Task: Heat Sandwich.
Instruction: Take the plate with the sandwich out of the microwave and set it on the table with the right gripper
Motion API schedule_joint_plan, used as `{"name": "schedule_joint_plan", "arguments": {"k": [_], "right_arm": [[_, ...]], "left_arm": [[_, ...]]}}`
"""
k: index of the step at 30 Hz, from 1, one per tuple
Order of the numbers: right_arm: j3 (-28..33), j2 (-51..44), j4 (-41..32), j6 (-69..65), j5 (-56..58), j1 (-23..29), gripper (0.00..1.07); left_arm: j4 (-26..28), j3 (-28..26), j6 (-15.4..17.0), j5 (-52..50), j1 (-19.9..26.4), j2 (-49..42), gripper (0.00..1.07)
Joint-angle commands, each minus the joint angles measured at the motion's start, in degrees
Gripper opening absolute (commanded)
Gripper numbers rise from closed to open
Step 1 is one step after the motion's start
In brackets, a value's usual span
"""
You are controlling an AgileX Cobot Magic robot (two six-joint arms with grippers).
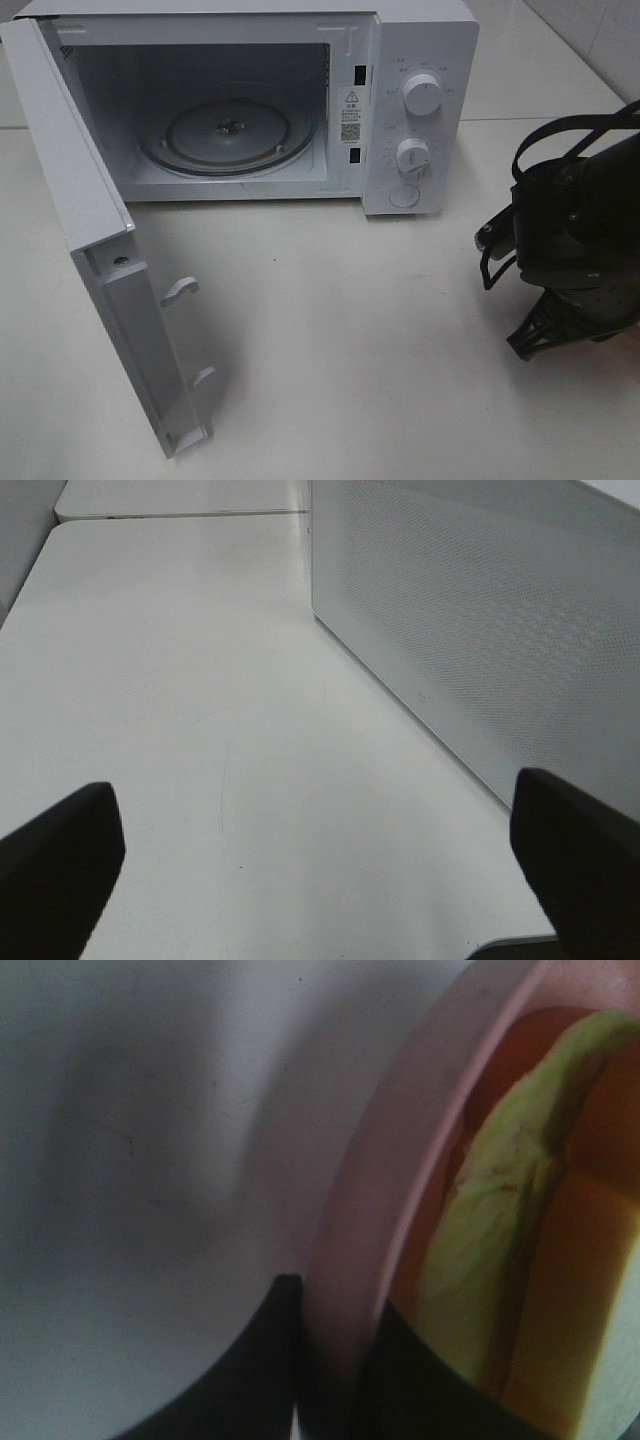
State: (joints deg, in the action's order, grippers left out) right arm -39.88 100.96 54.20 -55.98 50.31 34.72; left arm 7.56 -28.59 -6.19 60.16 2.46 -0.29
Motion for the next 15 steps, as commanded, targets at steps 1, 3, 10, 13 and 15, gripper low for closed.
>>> {"name": "schedule_joint_plan", "arguments": {"k": [1, 3, 10, 13, 15], "right_arm": [[-0.29, 1.55, 2.18, -0.63, 0.17, -1.83, 0.06], [-0.29, 2.18, 2.18, -0.63, -0.23, -2.41, 0.06], [-0.29, 6.25, 2.69, -1.03, -3.32, -5.79, 0.07], [-0.29, 7.51, 3.09, -1.26, -4.24, -6.82, 0.08], [-0.29, 7.96, 3.78, -2.12, -5.04, -7.28, 0.09]], "left_arm": [[0.06, 0.29, 0.34, -0.69, 0.29, -1.15, 1.03], [0.06, 0.29, 0.34, -0.69, 0.29, -1.15, 1.03], [0.06, 0.29, 0.34, -0.69, 0.29, -1.15, 1.03], [0.06, 0.29, 0.34, -0.69, 0.29, -1.15, 1.03], [0.06, 0.29, 0.34, -0.69, 0.29, -1.15, 1.03]]}}
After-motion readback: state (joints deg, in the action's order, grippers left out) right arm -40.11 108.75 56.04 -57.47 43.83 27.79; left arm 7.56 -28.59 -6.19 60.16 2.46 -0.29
